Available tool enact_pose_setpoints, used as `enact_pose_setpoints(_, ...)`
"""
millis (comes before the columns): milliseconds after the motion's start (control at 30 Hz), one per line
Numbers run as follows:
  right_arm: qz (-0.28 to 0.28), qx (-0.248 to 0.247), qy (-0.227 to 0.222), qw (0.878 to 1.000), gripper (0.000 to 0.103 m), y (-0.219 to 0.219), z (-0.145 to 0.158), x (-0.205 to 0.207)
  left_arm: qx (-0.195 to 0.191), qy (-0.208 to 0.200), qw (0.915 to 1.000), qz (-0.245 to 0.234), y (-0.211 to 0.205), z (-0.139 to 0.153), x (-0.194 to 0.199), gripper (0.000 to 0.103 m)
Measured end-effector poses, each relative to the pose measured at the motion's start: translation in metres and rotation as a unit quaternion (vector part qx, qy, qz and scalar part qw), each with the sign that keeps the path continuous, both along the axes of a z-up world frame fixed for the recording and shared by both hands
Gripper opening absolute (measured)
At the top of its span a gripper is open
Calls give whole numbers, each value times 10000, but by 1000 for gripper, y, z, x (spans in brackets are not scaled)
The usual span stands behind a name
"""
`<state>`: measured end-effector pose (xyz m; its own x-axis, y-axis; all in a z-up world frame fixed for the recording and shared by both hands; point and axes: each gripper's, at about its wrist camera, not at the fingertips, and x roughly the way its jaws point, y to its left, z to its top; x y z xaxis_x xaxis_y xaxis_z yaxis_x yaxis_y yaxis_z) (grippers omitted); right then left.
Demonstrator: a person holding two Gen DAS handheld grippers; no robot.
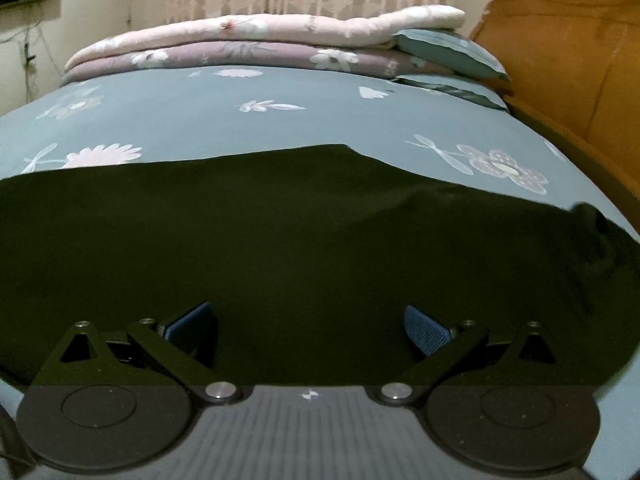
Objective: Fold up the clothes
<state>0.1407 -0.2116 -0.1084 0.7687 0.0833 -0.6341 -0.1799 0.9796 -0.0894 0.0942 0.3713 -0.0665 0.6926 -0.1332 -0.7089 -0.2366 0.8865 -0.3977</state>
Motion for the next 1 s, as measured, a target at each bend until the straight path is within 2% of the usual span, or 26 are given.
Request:
enact_pose_setpoints(233, 475, -461, -116, 9977, 103, 32, 16, -4, -96, 246, 9996, 21, 13, -23, -7, 13)
enact_pose_setpoints(267, 545, -436, -148, 9975, 103, 37, 20, -5, -62, 201, 9998, -13, 13, -20, -10, 15)
enact_pose_setpoints(433, 1001, -267, -268, 9943, 103, 66, 39, -1, 264, -164, 9993, -187, 9, 4, -20, 39)
enact_pose_setpoints(567, 1466, -197, -298, 9886, 103, 100, 48, 3, 470, -497, 9972, -289, 2, 22, -27, 46)
enact_pose_setpoints(667, 1973, 36, -184, 9802, 103, 128, 51, 3, 553, -588, 9952, -553, -13, 23, -20, 49)
enact_pose_setpoints(800, 2712, 322, 128, 9619, 84, 168, 52, 2, 679, -631, 9902, -1044, -42, 9, 0, 55)
enact_pose_setpoints(900, 3048, 299, 203, 9517, 77, 197, 52, 7, 563, -527, 9887, -1283, -57, -9, 17, 56)
enact_pose_setpoints(1000, 3348, 377, 294, 9411, 74, 217, 54, 8, 825, -331, 9851, -1471, -73, -27, 22, 56)
